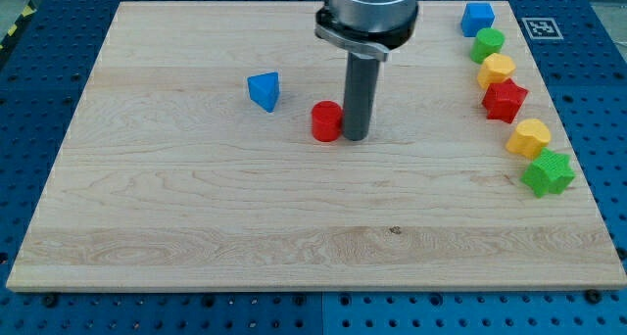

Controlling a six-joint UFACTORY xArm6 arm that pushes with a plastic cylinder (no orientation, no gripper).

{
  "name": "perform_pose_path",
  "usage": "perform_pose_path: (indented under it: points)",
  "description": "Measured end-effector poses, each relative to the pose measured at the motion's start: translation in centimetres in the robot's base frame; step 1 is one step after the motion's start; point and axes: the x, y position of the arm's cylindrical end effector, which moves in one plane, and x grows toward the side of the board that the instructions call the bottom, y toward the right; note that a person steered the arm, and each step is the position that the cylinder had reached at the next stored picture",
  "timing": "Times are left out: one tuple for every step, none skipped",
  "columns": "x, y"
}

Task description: Push the green star slightly towards left

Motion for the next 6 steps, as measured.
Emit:
perform_pose_path:
  points:
    - [0.0,-2.9]
    - [0.0,-5.8]
    - [0.5,-6.2]
    - [4.5,-3.5]
    - [9.0,2.2]
    - [9.8,9.1]
